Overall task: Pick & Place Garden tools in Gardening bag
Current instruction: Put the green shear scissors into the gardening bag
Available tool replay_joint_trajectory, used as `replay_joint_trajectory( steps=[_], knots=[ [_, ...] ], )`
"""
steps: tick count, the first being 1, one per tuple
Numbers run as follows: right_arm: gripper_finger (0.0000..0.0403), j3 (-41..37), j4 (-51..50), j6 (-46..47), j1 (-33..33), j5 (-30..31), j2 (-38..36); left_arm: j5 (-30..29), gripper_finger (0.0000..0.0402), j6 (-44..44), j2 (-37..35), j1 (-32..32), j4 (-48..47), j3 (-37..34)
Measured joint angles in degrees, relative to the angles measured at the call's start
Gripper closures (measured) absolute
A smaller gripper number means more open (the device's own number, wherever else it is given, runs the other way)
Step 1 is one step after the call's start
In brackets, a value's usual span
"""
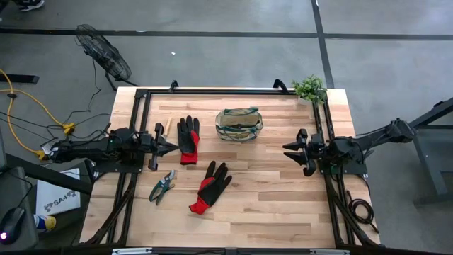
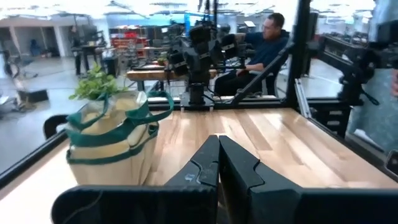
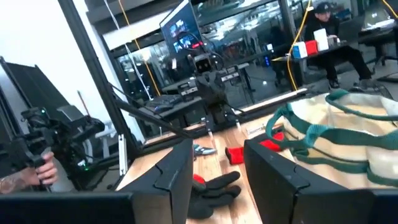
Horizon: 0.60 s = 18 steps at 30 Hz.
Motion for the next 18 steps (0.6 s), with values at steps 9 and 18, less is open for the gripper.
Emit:
replay_joint_trajectory(
  steps=[9,18],
  knots=[
    [0.0268,0.0,-5.7,-1.2,-5.5,-3.2,-5.8,-10.3,0.04,-9.2,0.0,0.0,-0.5,0.0],
    [0.0268,0.0,-14.4,0.5,-8.9,-6.5,-9.4,-10.4,0.04,-15.6,0.0,0.0,-3.2,0.0]
  ],
)
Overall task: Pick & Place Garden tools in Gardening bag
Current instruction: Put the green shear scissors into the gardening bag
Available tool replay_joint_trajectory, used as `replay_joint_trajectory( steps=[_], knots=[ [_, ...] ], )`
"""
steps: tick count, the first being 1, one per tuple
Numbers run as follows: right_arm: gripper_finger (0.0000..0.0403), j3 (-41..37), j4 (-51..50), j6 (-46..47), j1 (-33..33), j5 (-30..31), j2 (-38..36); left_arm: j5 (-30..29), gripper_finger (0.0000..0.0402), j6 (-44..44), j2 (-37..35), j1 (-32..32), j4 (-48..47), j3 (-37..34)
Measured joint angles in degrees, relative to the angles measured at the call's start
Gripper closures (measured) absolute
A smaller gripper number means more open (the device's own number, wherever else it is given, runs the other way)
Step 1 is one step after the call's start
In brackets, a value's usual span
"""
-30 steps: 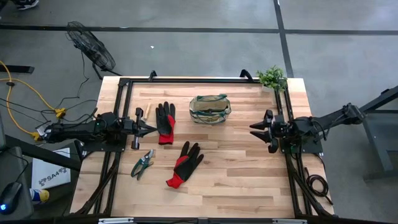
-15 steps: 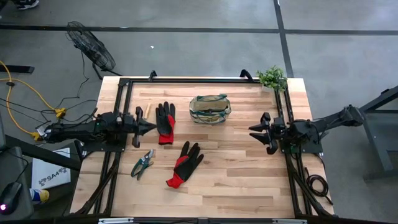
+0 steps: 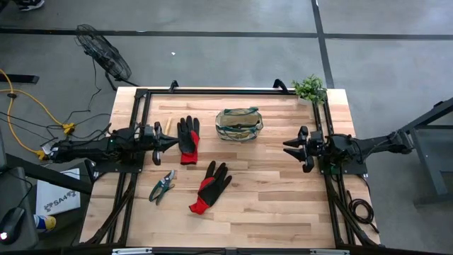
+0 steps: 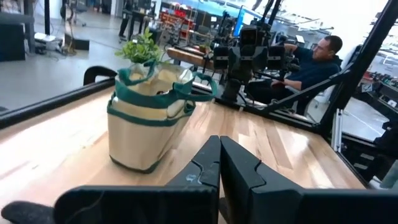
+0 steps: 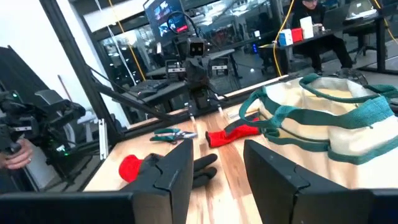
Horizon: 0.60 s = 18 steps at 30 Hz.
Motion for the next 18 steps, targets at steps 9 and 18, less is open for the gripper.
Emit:
replay_joint_trajectory(
  steps=[9,18],
  knots=[
    [0.0268,0.0,-2.1,-2.3,0.1,-0.1,0.0,0.0,0.04,-3.3,0.0,0.0,-4.4,2.4],
    [0.0268,0.0,-2.1,-2.5,0.1,0.0,0.0,-0.2,0.04,-11.6,2.3,0.0,-18.1,11.2]
  ],
)
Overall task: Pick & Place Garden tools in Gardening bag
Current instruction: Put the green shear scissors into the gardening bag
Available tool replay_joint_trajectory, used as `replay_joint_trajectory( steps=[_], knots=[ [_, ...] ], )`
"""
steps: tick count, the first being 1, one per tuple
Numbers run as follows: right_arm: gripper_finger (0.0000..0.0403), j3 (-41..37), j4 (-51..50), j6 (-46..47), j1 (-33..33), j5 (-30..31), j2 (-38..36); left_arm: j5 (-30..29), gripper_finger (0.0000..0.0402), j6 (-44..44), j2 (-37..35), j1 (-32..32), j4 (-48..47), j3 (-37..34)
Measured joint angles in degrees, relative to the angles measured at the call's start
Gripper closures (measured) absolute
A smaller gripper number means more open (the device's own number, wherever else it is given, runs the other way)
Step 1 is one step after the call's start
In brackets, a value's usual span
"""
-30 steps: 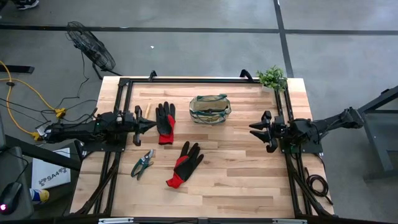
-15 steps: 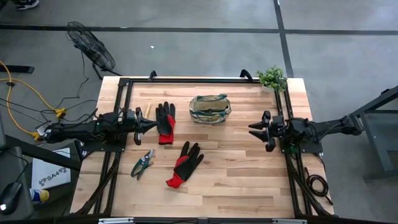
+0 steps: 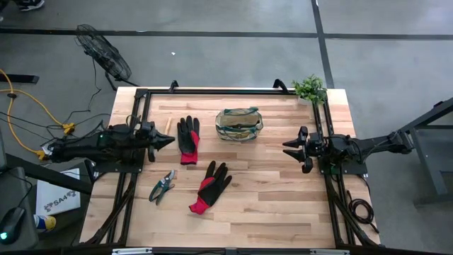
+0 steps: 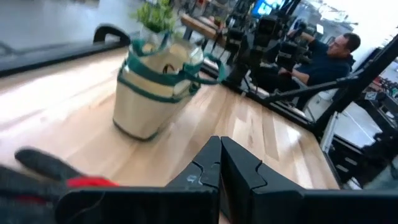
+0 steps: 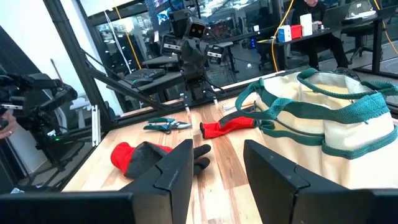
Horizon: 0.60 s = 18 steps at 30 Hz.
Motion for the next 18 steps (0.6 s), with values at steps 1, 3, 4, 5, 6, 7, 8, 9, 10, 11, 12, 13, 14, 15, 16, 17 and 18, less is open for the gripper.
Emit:
replay_joint_trajectory(
  steps=[1,3,4,5,6,7,8,9,10,11,12,13,14,15,16,17,18],
  knots=[
    [0.0268,0.0,0.0,0.0,0.0,0.0,0.0,0.6,0.04,-0.8,0.7,0.0,-1.2,0.8],
    [0.0268,0.0,0.0,0.0,0.0,0.0,0.0,1.4,0.04,-2.9,2.3,0.0,-4.1,2.4],
    [0.0268,0.0,0.0,0.0,0.0,0.0,0.0,2.0,0.04,-4.1,3.2,0.0,-5.5,3.2],
    [0.0268,0.0,0.0,0.0,0.0,0.0,0.0,2.8,0.04,-5.1,4.2,0.0,-6.3,4.0],
    [0.0268,0.0,0.0,0.0,0.0,0.0,0.0,3.8,0.04,-6.3,5.1,0.0,-6.8,4.6],
    [0.0268,0.0,0.0,0.0,0.0,0.0,0.0,4.7,0.04,-7.5,6.1,0.0,-7.5,5.4],
    [0.0268,0.0,0.0,0.0,0.0,0.2,0.0,5.6,0.04,-8.7,7.2,0.0,-8.5,6.1],
    [0.0268,0.0,0.0,0.0,0.0,0.2,0.0,6.3,0.04,-9.7,8.4,0.0,-9.7,7.0],
    [0.0268,0.0,0.0,0.0,0.0,0.2,0.0,7.0,0.04,-10.8,9.7,0.0,-10.8,8.0],
    [0.0268,0.0,0.0,0.0,0.0,0.1,0.0,7.1,0.04,-11.9,11.1,0.0,-12.2,9.1],
    [0.0268,0.0,0.0,0.0,0.0,0.1,0.0,7.2,0.04,-13.0,12.4,0.0,-13.8,10.1],
    [0.0268,0.0,0.0,0.0,0.0,0.1,0.0,7.2,0.04,-14.0,13.8,0.0,-15.5,11.2],
    [0.0268,0.0,0.0,0.0,0.0,0.1,0.0,7.2,0.04,-14.9,15.1,0.0,-17.1,12.3],
    [0.0268,0.0,0.0,0.0,0.0,0.1,0.0,7.2,0.04,-15.5,16.5,0.0,-18.5,13.4],
    [0.0268,0.0,0.0,0.0,0.0,0.1,0.0,7.2,0.04,-16.2,18.0,0.0,-19.9,14.7],
    [0.0268,0.0,0.0,0.0,0.0,0.0,0.0,7.2,0.04,-16.7,19.4,0.0,-21.2,15.7],
    [0.0268,0.0,0.0,0.0,0.0,0.0,0.0,7.3,0.04,-17.3,20.8,0.0,-22.7,16.9]
  ],
)
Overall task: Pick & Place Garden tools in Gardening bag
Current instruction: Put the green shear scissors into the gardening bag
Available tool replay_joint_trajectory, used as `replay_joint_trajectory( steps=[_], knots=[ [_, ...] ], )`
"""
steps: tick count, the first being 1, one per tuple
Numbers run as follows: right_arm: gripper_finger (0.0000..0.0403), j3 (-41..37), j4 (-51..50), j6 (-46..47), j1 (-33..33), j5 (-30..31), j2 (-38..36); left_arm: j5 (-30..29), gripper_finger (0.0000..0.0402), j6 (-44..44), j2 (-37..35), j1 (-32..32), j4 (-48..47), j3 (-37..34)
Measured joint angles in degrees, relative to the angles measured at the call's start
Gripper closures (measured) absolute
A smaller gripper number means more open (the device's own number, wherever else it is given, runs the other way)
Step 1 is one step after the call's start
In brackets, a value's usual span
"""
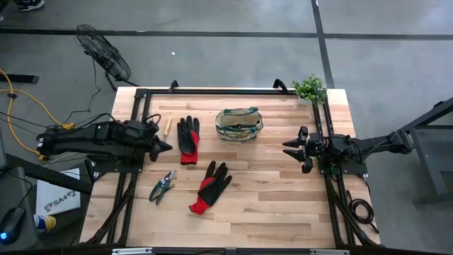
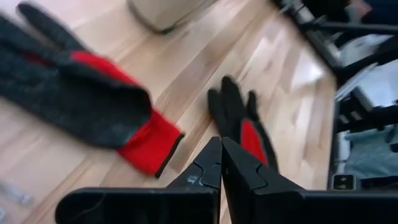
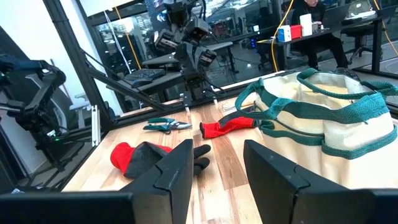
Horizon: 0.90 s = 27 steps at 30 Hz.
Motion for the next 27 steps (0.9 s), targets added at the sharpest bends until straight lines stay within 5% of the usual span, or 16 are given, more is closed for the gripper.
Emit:
replay_joint_trajectory(
  steps=[9,27],
  knots=[
    [0.0268,0.0,0.0,0.0,0.0,0.0,0.0,-0.9,0.04,-8.4,11.5,-4.4,-9.3,7.4],
    [0.0268,0.0,0.0,0.0,0.0,0.0,0.0,-4.9,0.04,-39.9,28.9,-27.9,-14.3,9.3]
  ],
)
